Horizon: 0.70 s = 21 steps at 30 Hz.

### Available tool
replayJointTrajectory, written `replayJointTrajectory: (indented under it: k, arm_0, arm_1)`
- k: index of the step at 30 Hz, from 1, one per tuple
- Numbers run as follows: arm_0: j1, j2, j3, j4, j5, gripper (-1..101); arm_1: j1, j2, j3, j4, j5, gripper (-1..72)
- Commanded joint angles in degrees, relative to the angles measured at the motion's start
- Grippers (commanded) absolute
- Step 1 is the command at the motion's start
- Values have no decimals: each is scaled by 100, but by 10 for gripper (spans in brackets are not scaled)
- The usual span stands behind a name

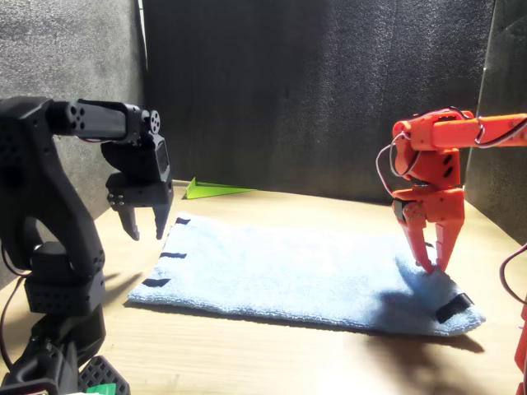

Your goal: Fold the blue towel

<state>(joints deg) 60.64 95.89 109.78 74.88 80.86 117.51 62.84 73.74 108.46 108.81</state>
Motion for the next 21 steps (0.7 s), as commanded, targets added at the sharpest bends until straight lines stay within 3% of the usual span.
replayJointTrajectory:
  k: [1, 8, 21]
  arm_0:
    - [79, 448, 229, -123, 62, 217]
    - [44, 958, 817, -325, 88, 231]
    - [-149, 1187, 1424, -712, -35, 247]
  arm_1:
    - [510, -246, -475, 281, -9, 0]
    - [905, -492, -1230, 290, -123, -1]
    - [1020, 659, -1424, 308, -264, -1]
